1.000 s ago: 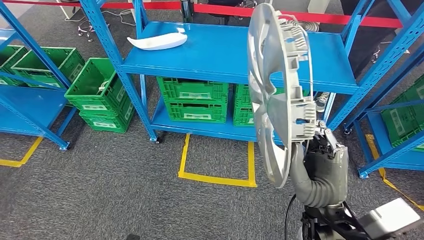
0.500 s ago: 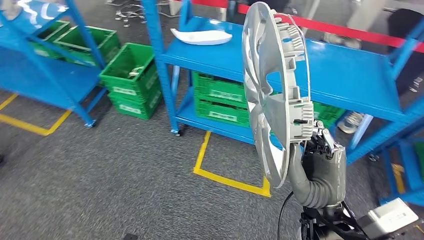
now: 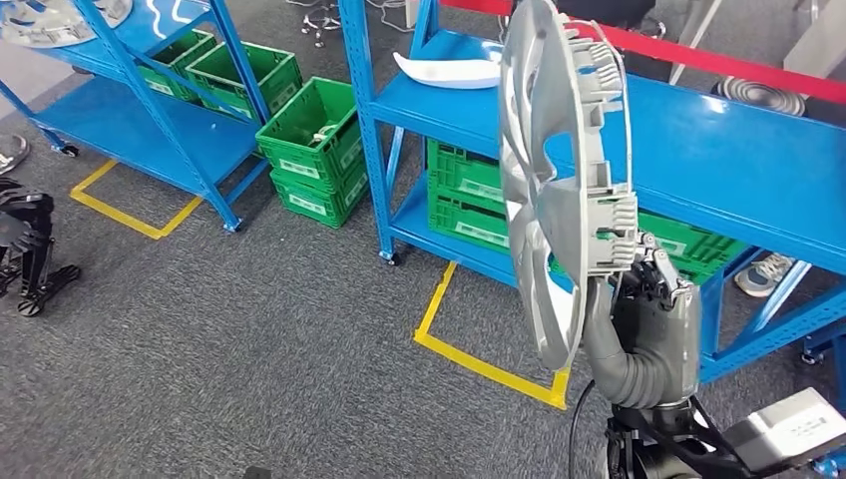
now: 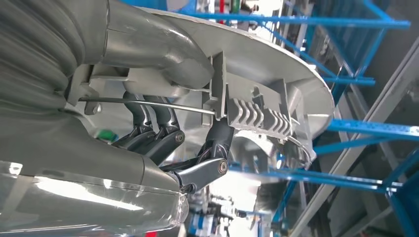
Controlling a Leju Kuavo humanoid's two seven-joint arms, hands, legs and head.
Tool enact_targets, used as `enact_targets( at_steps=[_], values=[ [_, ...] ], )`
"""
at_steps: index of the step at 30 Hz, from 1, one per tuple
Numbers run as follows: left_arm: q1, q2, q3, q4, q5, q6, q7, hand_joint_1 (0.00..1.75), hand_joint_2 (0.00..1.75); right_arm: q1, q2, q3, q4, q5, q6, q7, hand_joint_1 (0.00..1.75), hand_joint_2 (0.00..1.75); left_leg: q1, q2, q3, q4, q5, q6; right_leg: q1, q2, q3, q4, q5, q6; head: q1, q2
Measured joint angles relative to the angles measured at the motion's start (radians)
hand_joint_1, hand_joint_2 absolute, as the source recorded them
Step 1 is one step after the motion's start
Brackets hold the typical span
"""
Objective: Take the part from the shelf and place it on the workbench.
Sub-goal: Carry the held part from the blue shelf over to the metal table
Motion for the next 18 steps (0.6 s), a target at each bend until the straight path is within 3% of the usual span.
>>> enact_targets(
  at_steps=[2,3,5,6,8,9,11,13,15,16,17,18],
  values=[
    [0.001,0.001,0.0,0.0,0.0,0.0,0.002,0.0,1.75,0.001,-0.001,-0.001,-0.002,0.0,0.0,0.001,1.75,1.75,0.006,-0.001,-0.044,0.103,-0.036,-0.005,0.002,-0.025,0.0,0.0,0.0,-0.001,-0.01,0.0],
    [0.002,0.001,0.0,0.0,0.0,-0.001,0.003,0.0,1.75,0.001,-0.002,-0.001,-0.002,0.001,-0.001,0.001,1.75,1.75,0.008,-0.002,-0.039,0.102,-0.026,-0.004,0.003,-0.037,0.0,0.0,-0.001,-0.001,-0.015,0.0],
    [0.003,0.003,0.0,0.0,-0.001,-0.004,0.009,0.0,1.75,0.001,-0.003,-0.002,-0.004,0.01,-0.004,0.01,1.75,1.75,0.005,0.016,0.025,-0.011,0.035,0.004,0.007,-0.057,0.002,0.0,-0.002,0.0,-0.025,0.0],
    [0.002,0.004,0.0,0.0,-0.002,-0.007,0.014,0.0,1.75,0.003,-0.004,-0.003,-0.007,0.018,-0.008,0.019,1.75,1.75,-0.002,0.046,0.066,-0.085,0.06,0.011,0.01,-0.067,0.003,0.001,-0.003,0.002,-0.03,0.0],
    [0.0,0.005,0.0,0.0,-0.003,-0.016,0.023,0.0,1.75,0.012,-0.008,-0.009,-0.019,0.036,-0.015,0.041,1.75,1.75,-0.014,0.088,0.113,-0.177,0.083,0.025,0.016,-0.087,0.004,0.002,-0.006,0.008,-0.035,0.0],
    [-0.001,0.004,0.0,0.0,-0.003,-0.021,0.026,0.0,1.75,0.018,-0.011,-0.013,-0.026,0.042,-0.017,0.051,1.75,1.75,-0.019,0.091,0.116,-0.188,0.081,0.029,0.017,-0.098,0.004,0.003,-0.008,0.012,-0.035,0.0],
    [0.0,0.0,0.0,0.0,-0.007,-0.029,0.03,0.0,1.75,0.027,-0.017,-0.02,-0.038,0.048,-0.02,0.069,1.75,1.75,-0.017,0.061,0.113,-0.194,0.089,0.037,0.015,-0.111,0.007,0.004,-0.014,0.023,-0.035,0.0],
    [0.001,-0.006,-0.001,0.0,-0.014,-0.037,0.03,0.0,1.75,0.037,-0.023,-0.026,-0.047,0.054,-0.023,0.086,1.75,1.75,-0.011,0.03,0.112,-0.201,0.098,0.047,0.009,-0.068,-0.007,0.044,-0.047,0.037,-0.031,0.0],
    [-0.001,-0.013,-0.002,-0.002,-0.022,-0.043,0.031,0.0,1.75,0.047,-0.029,-0.032,-0.052,0.062,-0.027,0.098,1.75,1.75,-0.008,0.0,0.11,-0.202,0.103,0.054,0.004,-0.015,-0.056,0.161,-0.113,0.045,-0.018,0.0],
    [-0.002,-0.016,-0.004,-0.002,-0.025,-0.045,0.031,0.0,1.75,0.051,-0.031,-0.033,-0.054,0.065,-0.029,0.103,1.75,1.75,-0.008,-0.015,0.109,-0.202,0.104,0.056,0.002,-0.007,-0.086,0.23,-0.142,0.046,-0.01,0.0],
    [-0.002,-0.018,-0.005,-0.002,-0.025,-0.045,0.032,0.0,1.75,0.054,-0.032,-0.034,-0.054,0.068,-0.031,0.108,1.75,1.75,-0.008,-0.031,0.108,-0.202,0.105,0.057,0.002,-0.004,-0.109,0.28,-0.155,0.048,-0.003,0.0],
    [-0.001,-0.019,-0.006,-0.002,-0.025,-0.046,0.032,0.0,1.75,0.056,-0.032,-0.034,-0.054,0.071,-0.033,0.113,1.75,1.75,-0.008,-0.047,0.109,-0.201,0.106,0.057,0.001,-0.002,-0.117,0.295,-0.147,0.048,0.003,0.0]
  ],
)
